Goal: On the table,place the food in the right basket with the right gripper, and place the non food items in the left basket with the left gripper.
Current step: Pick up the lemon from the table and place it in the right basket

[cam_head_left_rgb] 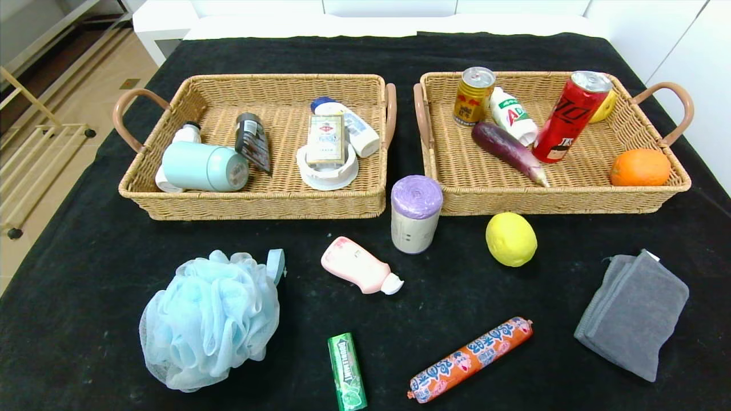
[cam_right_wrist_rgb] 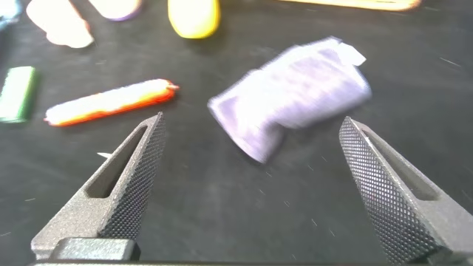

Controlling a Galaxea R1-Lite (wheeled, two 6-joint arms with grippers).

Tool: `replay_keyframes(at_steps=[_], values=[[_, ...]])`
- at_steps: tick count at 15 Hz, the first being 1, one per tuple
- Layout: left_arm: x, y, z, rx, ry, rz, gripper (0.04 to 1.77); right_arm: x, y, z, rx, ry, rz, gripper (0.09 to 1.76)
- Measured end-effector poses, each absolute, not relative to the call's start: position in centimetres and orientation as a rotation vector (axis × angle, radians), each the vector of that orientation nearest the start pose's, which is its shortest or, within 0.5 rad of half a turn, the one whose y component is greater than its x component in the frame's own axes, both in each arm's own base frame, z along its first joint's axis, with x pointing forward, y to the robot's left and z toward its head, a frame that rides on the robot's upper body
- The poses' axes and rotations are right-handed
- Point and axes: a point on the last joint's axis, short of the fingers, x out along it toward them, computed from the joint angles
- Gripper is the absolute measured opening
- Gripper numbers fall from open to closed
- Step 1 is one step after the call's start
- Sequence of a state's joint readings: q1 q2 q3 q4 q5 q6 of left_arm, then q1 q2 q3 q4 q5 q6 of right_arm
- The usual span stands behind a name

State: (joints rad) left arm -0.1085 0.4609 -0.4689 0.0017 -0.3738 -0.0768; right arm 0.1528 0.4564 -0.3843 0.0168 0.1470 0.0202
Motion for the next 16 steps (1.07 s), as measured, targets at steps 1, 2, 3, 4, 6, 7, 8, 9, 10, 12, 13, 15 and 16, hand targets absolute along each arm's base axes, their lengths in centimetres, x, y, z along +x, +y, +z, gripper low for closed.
replay_keyframes(at_steps=[1,2,3,4,6,7,8,9,10,12,13,15,16], values=[[1.5,-1.1,22.1,-0.075,0.037,-0.541,1.72,1.9,0.7,19.4,0.018,0.107,0.336,1.71],[2.3,-1.4,22.7,-0.075,0.060,-0.597,1.72,2.6,0.9,20.1,0.016,0.122,0.367,1.71],[3.3,-1.8,23.4,-0.074,0.086,-0.663,1.72,3.4,1.2,20.9,0.015,0.129,0.393,1.71],[4.1,-2.3,23.9,-0.071,0.112,-0.714,1.72,4.3,1.5,21.6,0.014,0.130,0.415,1.71],[6.1,-3.6,24.6,-0.060,0.166,-0.798,1.72,6.2,2.3,22.7,0.015,0.115,0.442,1.71],[7.2,-4.4,24.9,-0.052,0.185,-0.827,1.72,7.2,2.7,23.2,0.014,0.108,0.450,1.71],[8.0,-5.0,25.2,-0.047,0.199,-0.846,1.72,8.0,3.1,23.4,0.011,0.112,0.446,1.71],[9.0,-5.7,25.4,-0.043,0.210,-0.863,1.72,8.8,3.5,23.6,0.007,0.122,0.434,1.71],[9.9,-6.3,25.7,-0.032,0.217,-0.877,1.72,9.4,4.0,23.7,0.003,0.129,0.432,1.71],[11.0,-7.1,25.8,-0.019,0.237,-0.887,1.72,10.6,4.8,23.9,0.003,0.119,0.441,1.71],[11.3,-7.3,25.6,-0.017,0.252,-0.888,1.72,11.1,5.2,24.0,0.016,0.110,0.447,1.71],[11.6,-7.5,25.1,-0.015,0.272,-0.888,1.72,11.8,5.6,23.5,0.015,0.137,0.450,1.71],[11.7,-7.5,25.2,-0.014,0.274,-0.888,1.72,11.9,5.7,23.4,0.014,0.146,0.450,1.71]])
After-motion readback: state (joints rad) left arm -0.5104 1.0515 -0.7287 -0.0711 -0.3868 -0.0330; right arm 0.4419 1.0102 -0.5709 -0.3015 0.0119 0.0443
